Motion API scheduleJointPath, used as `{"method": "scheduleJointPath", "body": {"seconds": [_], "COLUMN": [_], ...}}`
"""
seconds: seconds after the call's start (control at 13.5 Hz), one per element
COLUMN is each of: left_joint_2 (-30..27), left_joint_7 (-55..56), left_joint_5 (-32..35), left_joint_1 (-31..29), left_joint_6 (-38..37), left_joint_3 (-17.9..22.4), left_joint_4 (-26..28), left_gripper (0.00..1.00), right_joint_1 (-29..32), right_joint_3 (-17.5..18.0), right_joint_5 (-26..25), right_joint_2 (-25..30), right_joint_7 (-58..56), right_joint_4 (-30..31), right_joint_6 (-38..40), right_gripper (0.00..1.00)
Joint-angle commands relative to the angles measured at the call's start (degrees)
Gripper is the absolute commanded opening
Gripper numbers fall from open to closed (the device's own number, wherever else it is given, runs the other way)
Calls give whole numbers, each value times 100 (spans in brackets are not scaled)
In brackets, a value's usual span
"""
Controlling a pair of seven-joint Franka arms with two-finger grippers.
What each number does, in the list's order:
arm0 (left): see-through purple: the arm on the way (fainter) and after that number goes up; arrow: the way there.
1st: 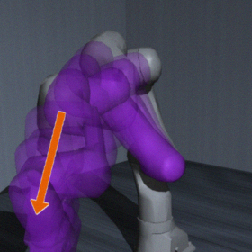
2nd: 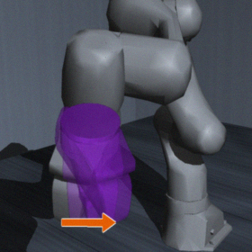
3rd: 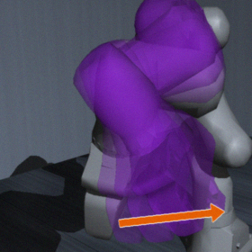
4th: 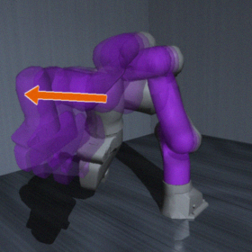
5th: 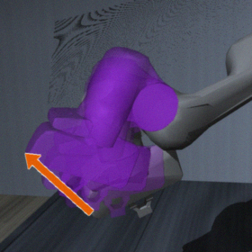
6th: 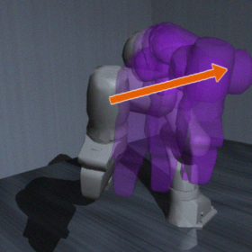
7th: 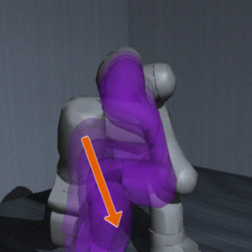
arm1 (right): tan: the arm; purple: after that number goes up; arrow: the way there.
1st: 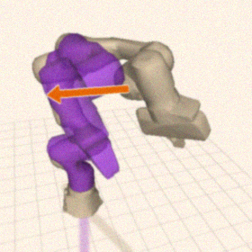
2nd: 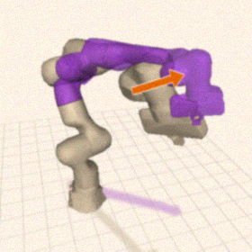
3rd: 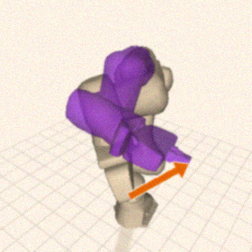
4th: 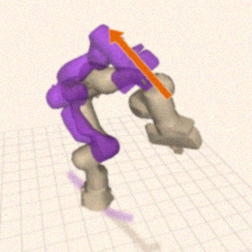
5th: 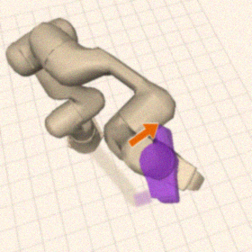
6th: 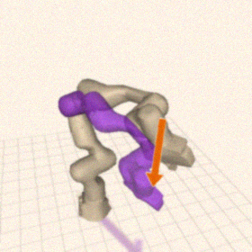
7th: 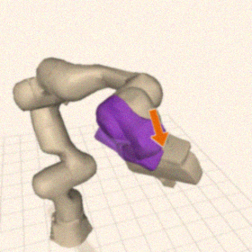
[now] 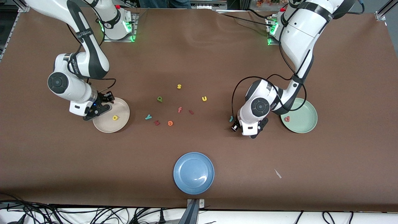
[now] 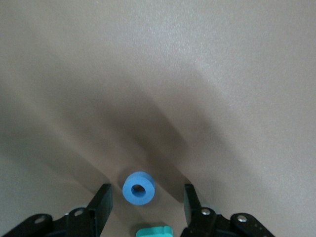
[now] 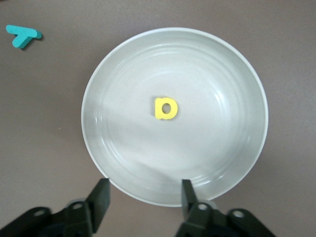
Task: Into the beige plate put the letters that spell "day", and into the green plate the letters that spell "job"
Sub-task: 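Drop the a on the beige plate while the left gripper grasps the o, then grasp the y with the right gripper while the left gripper drops the o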
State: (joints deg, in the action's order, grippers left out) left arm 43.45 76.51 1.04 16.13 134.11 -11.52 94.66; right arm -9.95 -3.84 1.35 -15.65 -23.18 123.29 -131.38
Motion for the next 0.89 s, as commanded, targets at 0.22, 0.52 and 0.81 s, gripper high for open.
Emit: {"method": "scheduleJointPath", "body": {"seconds": [0.22, 0.52, 0.81], "left_joint_2": [93, 102, 111], "left_joint_7": [66, 66, -171], "left_joint_5": [362, 380, 371], "left_joint_1": [13, 13, 13], "left_joint_6": [-52, -52, -52], "left_joint_3": [53, 53, 53], "left_joint_4": [-106, -106, -106], "left_gripper": [56, 38, 18], "right_joint_1": [-207, -761, -939], "right_joint_3": [638, 709, 727], "right_joint_5": [85, 59, 14], "right_joint_2": [-533, -1333, -1695], "right_joint_7": [1629, 2588, 2810], "right_joint_4": [-629, -937, -929], "right_joint_6": [-177, -1160, -1839], "right_gripper": [79, 79, 79]}}
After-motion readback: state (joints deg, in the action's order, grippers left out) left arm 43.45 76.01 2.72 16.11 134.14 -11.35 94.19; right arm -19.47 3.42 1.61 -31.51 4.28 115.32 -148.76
